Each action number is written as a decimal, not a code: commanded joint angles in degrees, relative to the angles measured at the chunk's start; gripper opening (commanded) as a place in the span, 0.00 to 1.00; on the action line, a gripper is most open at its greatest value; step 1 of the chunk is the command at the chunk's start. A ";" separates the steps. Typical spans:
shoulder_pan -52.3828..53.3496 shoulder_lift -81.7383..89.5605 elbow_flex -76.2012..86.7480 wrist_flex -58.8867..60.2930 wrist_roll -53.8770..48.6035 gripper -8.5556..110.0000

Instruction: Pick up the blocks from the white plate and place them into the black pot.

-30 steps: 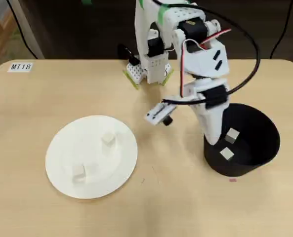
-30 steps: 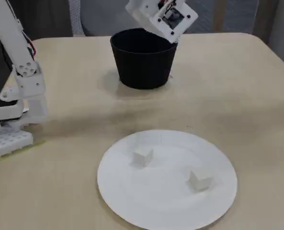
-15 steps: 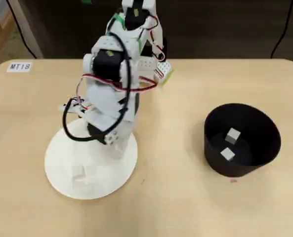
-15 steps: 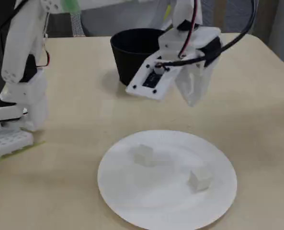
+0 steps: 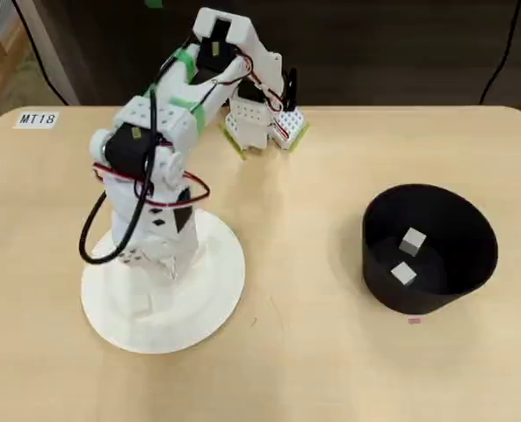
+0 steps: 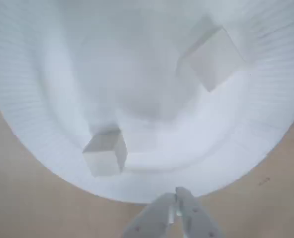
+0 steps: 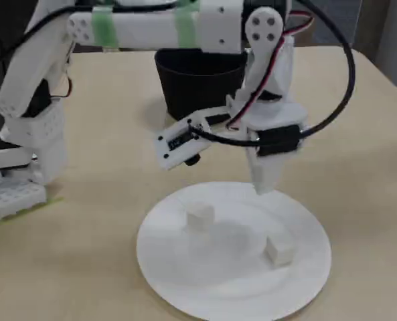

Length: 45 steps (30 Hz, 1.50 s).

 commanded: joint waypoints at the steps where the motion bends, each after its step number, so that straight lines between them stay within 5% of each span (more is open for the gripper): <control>1: 0.79 -0.62 -3.43 0.35 2.55 0.05; 19: 2.81 -6.59 -10.63 0.70 -10.72 0.30; 29: 3.52 -16.61 -24.70 0.70 -21.01 0.28; 45: 4.83 -19.34 -25.05 0.79 -19.86 0.26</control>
